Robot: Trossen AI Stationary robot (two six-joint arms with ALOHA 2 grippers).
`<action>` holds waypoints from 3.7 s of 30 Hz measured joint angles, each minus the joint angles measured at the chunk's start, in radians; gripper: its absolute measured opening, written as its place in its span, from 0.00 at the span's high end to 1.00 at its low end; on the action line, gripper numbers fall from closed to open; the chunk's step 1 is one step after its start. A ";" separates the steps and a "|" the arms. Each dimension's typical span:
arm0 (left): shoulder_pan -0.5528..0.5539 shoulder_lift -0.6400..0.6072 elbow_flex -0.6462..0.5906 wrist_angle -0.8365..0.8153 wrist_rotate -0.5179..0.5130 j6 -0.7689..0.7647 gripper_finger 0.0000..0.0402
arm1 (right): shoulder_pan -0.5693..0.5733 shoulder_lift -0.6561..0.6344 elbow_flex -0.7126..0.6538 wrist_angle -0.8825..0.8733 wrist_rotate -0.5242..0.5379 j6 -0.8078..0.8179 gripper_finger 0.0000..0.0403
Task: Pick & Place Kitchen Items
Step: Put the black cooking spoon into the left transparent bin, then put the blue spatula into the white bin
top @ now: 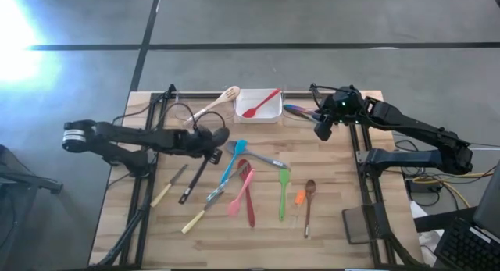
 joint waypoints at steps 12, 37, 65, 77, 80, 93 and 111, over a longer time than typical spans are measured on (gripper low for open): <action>0.038 -0.174 0.131 0.086 -0.003 0.485 0.82 | 0.000 0.000 0.000 0.000 0.000 0.000 0.76; 0.523 0.114 0.487 0.184 0.182 1.214 0.82 | 0.000 0.000 0.000 0.008 0.001 -0.003 0.76; 0.661 0.330 0.365 0.394 0.322 1.176 0.82 | 0.000 0.000 -0.005 0.008 0.001 -0.022 0.76; 0.667 0.327 0.287 0.451 0.323 1.177 0.82 | 0.000 0.000 -0.005 0.008 0.001 -0.021 0.76; 0.667 0.327 0.287 0.453 0.322 1.176 0.80 | 0.000 0.000 -0.005 0.008 0.001 -0.018 0.76; 0.667 0.310 0.289 0.448 0.318 1.169 0.46 | 0.000 0.000 -0.005 0.008 0.001 -0.018 0.76; 0.566 -0.083 0.334 0.100 0.322 1.058 0.45 | 0.014 0.000 -0.005 0.011 0.000 0.001 0.76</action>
